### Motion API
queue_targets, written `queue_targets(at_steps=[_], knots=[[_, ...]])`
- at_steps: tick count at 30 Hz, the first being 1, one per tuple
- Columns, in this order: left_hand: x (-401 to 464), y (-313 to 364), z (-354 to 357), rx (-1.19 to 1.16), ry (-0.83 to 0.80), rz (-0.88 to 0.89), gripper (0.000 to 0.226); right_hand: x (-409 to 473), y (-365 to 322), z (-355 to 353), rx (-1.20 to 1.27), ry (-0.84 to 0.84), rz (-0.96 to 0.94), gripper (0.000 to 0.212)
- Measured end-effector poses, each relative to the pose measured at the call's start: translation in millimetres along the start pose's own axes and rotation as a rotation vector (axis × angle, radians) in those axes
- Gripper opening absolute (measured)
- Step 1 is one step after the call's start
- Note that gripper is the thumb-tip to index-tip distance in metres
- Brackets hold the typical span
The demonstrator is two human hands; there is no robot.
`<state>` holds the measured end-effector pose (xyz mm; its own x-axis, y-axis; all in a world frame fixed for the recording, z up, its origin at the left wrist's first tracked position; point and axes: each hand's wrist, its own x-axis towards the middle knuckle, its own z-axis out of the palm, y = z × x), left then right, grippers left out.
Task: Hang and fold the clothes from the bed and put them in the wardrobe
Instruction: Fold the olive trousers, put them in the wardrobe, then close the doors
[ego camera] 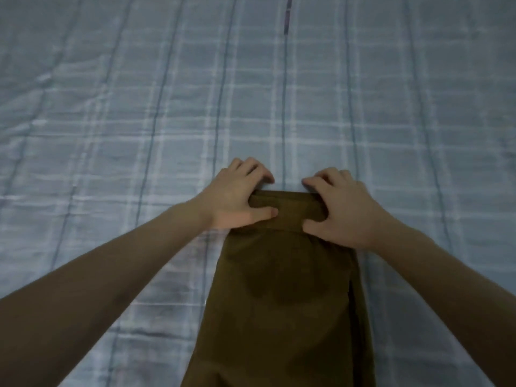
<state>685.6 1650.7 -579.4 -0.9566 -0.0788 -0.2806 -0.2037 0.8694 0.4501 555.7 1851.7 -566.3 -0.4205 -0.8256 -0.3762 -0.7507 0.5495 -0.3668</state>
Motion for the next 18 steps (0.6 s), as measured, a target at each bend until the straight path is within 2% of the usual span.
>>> queue_targets(at_steps=[2,5,8,14,18], knots=[[8,2,-11,-0.027,-0.089,0.011,0.060,10,1,-13,0.017,-0.079,-0.011,0.082],[20,8,-26,-0.018,-0.263,0.015,0.064,19,-3,-27,0.051,-0.204,-0.040,0.072],[27,15,-30,-0.015,-0.383,-0.057,0.060,24,-6,-27,0.080,-0.272,-0.009,0.066],[40,32,-30,0.095,-0.548,-0.175,0.063,28,-15,-19,0.075,-0.315,0.080,0.066],[29,39,-40,0.067,-0.557,-0.111,0.043,13,-18,-34,0.053,-0.317,0.013,0.043]])
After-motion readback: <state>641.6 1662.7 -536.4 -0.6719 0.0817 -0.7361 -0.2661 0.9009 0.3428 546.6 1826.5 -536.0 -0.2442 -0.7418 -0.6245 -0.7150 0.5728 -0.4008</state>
